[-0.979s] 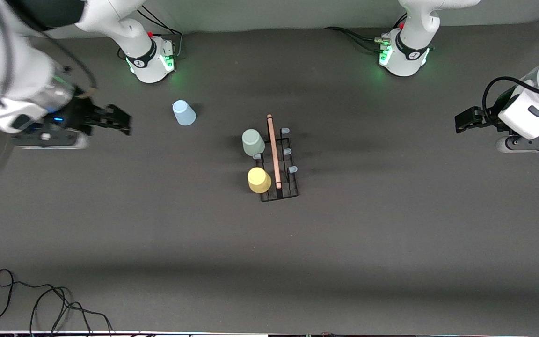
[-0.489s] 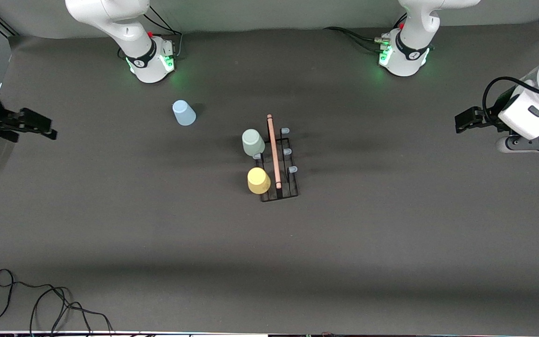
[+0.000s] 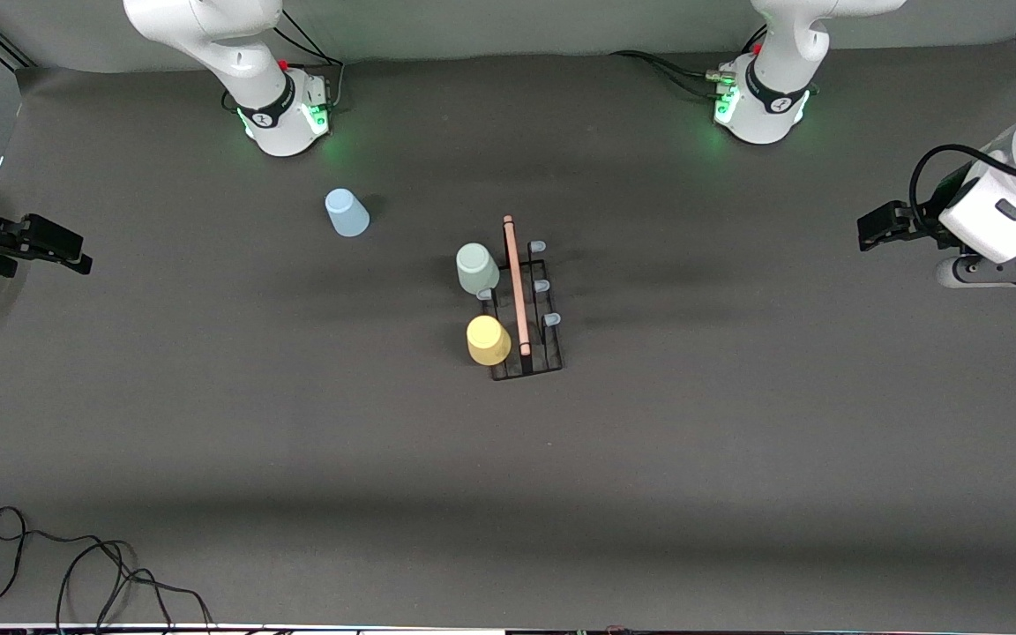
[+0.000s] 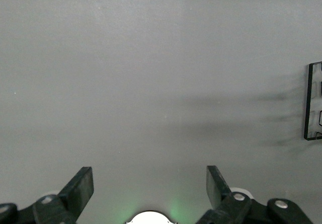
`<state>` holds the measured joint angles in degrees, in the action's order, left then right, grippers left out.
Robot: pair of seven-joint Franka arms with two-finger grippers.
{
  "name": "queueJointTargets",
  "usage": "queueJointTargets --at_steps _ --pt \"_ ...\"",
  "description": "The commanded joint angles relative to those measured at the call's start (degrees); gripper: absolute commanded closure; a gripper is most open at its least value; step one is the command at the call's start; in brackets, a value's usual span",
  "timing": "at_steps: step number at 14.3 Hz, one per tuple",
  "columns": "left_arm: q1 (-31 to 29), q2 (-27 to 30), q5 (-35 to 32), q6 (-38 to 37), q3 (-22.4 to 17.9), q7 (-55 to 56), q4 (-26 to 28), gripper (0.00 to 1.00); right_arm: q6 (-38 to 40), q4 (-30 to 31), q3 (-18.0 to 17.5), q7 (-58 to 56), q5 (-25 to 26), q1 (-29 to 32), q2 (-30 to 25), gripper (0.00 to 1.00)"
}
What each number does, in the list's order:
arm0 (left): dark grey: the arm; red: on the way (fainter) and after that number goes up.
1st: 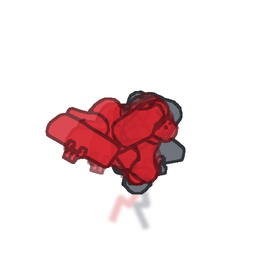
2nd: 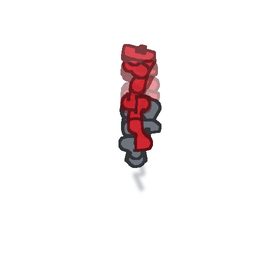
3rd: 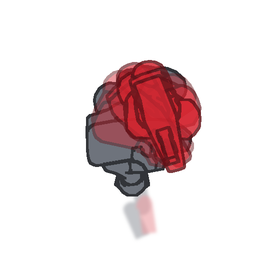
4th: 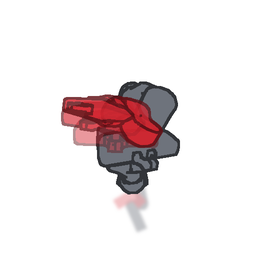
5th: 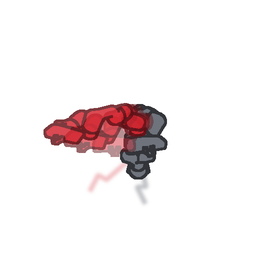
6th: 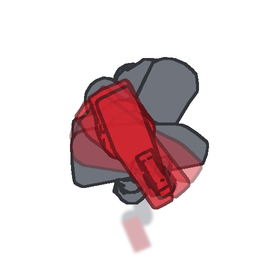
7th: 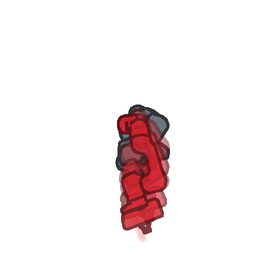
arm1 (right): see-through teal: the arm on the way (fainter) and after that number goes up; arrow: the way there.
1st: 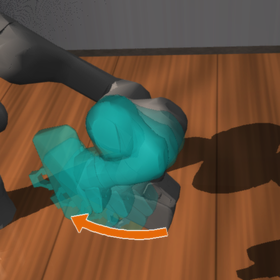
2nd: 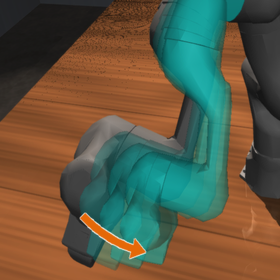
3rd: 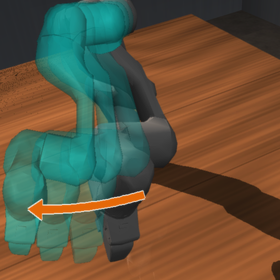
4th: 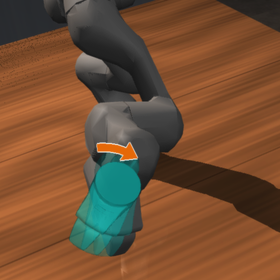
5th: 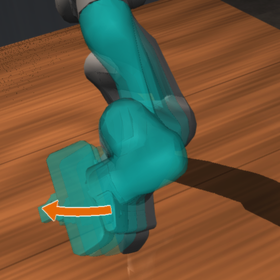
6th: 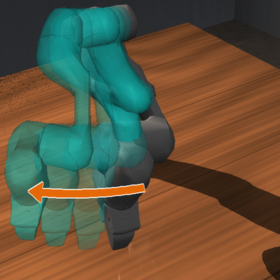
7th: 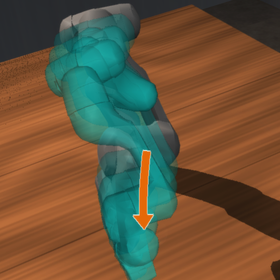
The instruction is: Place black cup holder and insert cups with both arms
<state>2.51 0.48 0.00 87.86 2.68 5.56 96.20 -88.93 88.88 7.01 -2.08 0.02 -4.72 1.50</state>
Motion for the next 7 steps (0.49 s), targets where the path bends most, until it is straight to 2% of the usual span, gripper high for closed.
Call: queueJointTargets --at_steps 1,7 --pt "0.1 0.3 -0.1 -0.1 -0.1 -0.7 -0.2 0.0 0.2 -1.6 -0.3 -0.6 1.3 0.1 0.9 0.0" --pt "0.1 0.3 0.1 0.0 0.0 -0.7 -0.2 0.0 0.6 -1.4 -0.2 -0.3 1.3 0.1 0.9 0.0"
